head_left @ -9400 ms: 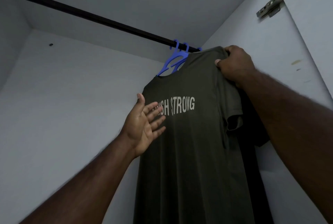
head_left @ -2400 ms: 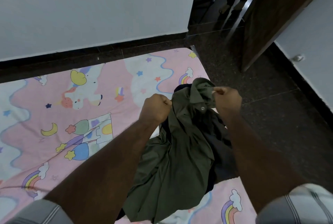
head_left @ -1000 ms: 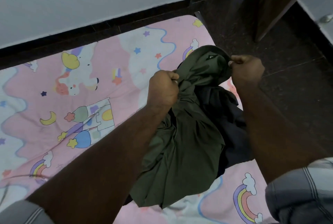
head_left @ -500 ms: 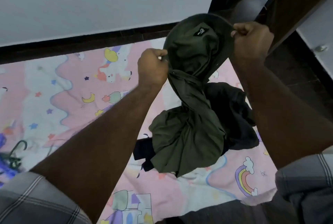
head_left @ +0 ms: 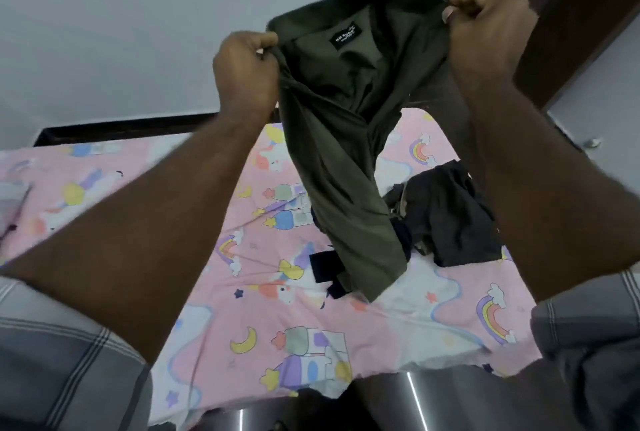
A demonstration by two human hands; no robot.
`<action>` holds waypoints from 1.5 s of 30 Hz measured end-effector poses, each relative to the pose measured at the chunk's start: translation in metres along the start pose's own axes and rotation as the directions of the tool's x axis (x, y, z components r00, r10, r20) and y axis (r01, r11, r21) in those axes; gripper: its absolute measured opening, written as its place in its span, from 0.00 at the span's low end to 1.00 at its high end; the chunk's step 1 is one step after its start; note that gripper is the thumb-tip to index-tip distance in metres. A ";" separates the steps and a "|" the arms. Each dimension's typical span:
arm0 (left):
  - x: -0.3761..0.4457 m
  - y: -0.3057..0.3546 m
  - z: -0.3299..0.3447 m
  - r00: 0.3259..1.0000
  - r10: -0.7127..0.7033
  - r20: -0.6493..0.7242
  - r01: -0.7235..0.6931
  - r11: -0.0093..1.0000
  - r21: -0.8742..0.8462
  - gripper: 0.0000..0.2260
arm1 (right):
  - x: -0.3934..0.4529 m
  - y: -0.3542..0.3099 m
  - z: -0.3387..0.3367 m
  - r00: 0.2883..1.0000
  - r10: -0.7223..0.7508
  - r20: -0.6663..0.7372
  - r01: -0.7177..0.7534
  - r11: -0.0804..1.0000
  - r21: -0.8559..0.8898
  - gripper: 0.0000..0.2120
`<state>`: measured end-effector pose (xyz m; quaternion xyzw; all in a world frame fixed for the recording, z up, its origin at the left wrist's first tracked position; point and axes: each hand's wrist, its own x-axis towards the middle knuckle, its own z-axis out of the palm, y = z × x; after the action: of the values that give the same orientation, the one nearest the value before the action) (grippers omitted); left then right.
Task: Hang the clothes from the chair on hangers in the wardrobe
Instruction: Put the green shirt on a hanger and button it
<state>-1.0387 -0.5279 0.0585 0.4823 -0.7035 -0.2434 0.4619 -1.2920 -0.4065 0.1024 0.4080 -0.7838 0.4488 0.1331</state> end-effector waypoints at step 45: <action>-0.056 -0.147 -0.134 0.974 -0.226 0.014 0.211 0.928 0.308 0.17 | -0.169 -0.094 0.124 0.841 0.072 0.536 -0.155 0.982 0.112 0.08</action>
<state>-0.8473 -0.5247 -0.0193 0.6169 -0.6856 -0.1935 0.3346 -1.0940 -0.4437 -0.0084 0.4772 -0.7768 0.3841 -0.1460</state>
